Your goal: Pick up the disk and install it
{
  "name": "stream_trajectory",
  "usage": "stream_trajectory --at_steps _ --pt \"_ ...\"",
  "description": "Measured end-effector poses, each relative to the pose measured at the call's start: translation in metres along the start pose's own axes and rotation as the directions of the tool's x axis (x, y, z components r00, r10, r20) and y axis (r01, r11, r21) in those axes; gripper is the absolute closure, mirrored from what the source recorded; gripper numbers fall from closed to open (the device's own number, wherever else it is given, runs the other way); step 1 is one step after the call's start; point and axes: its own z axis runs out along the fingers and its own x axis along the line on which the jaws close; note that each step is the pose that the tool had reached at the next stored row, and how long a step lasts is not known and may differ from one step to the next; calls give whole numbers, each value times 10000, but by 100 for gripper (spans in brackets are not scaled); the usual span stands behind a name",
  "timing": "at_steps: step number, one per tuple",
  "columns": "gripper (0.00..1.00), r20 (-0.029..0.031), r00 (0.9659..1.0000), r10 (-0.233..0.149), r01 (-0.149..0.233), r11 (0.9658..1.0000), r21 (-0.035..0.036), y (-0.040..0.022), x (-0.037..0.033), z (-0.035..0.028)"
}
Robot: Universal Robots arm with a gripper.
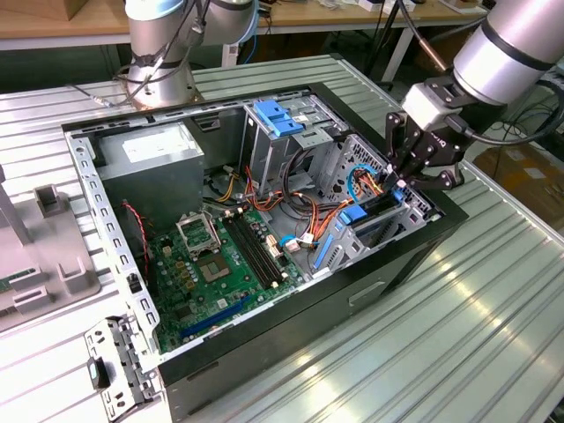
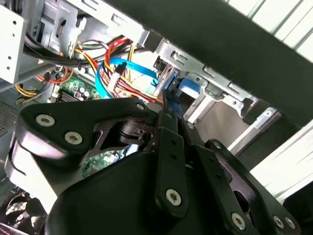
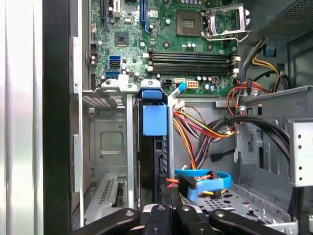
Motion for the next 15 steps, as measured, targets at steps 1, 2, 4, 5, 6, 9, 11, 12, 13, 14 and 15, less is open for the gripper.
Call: stream_trajectory --at_steps 1,2,4,5,6,9,11,12,13,14,15 --pt "89 22 10000 -1 1 10000 -2 -21 -4 -22" --pt "89 44 10000 -1 1 10000 -4 -36 -7 -44" --pt "89 103 9999 -4 4 10000 -7 -69 -14 -100" --pt "89 133 9999 -4 4 10000 -9 -80 -18 -126" --pt "89 186 9998 -5 5 10000 -14 -96 -21 -148" --pt "89 267 9996 -7 8 10000 -31 -134 -26 -176" --pt "89 268 9996 -6 7 10000 -33 -139 -26 -176" --pt "89 268 9996 -6 7 10000 -33 -139 -26 -176" --pt "89 269 9996 -6 7 10000 -33 -139 -26 -176" --pt "89 268 9996 -7 8 10000 -33 -140 -26 -176" --pt "89 268 9996 -7 8 10000 -33 -140 -26 -176"
